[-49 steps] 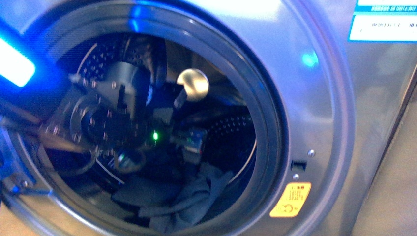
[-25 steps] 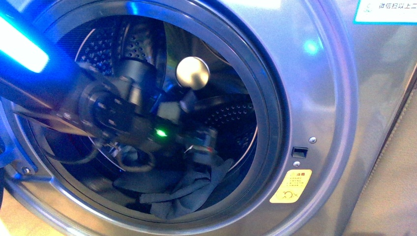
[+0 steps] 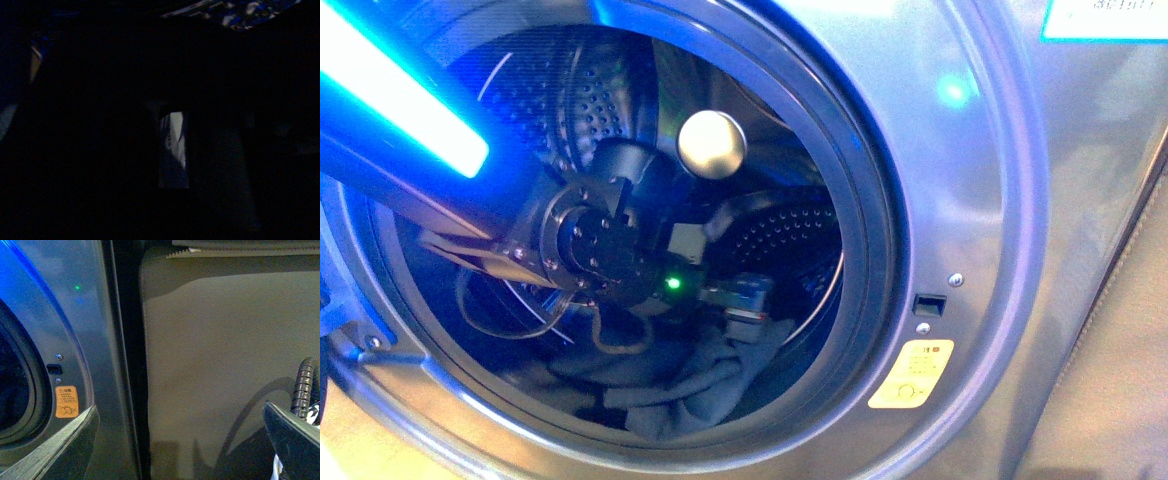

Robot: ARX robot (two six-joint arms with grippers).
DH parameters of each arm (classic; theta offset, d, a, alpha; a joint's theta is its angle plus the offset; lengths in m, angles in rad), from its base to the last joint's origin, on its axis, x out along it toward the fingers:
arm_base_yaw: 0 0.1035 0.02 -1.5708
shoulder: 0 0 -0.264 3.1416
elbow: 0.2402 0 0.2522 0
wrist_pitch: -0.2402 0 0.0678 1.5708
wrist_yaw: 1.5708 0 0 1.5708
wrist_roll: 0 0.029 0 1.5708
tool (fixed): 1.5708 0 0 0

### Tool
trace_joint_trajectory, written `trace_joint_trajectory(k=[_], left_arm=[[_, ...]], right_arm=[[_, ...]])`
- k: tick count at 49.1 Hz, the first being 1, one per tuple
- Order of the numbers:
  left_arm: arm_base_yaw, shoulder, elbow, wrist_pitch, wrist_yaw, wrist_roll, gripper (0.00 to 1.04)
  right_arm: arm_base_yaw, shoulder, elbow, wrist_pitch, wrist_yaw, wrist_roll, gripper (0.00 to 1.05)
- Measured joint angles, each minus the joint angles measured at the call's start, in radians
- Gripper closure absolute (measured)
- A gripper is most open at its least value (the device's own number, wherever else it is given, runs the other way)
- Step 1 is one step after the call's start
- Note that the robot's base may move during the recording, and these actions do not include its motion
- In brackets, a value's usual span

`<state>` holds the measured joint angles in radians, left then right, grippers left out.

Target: Collect clothes from washing machine

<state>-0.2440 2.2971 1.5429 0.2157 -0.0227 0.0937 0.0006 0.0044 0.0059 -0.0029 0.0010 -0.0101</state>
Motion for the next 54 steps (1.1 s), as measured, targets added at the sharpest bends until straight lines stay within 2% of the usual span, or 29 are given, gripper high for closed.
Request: trace_joint_trajectory(k=[5,14,27,35,41,44,54], left_arm=[[0.008,0.000,0.000,-0.003,-0.002,0.001,0.07],[-0.006,0.010,0.003,-0.097,0.018,-0.008,0.08],[-0.027,0.020,0.006,-0.118,0.072,-0.058,0.43],[-0.028,0.006,-0.019,-0.090,0.133,-0.107,0.71],[-0.029,-0.078,-0.124,0.002,0.165,-0.117,0.95],[-0.029,-0.138,-0.191,0.048,0.178,-0.117,0.99],[-0.029,-0.352,-0.418,0.138,0.221,-0.117,0.99]], right_arm=[[0.000,0.000,0.000,0.000,0.000,0.000,0.08],[0.000,0.000,0.000,0.000,0.000,0.000,0.08],[0.000,0.000,0.000,0.000,0.000,0.000,0.08],[0.000,0.000,0.000,0.000,0.000,0.000,0.08],[0.000,0.000,0.000,0.000,0.000,0.000,0.08],[0.000,0.000,0.000,0.000,0.000,0.000,0.08],[0.000,0.000,0.000,0.000,0.000,0.000,0.08]])
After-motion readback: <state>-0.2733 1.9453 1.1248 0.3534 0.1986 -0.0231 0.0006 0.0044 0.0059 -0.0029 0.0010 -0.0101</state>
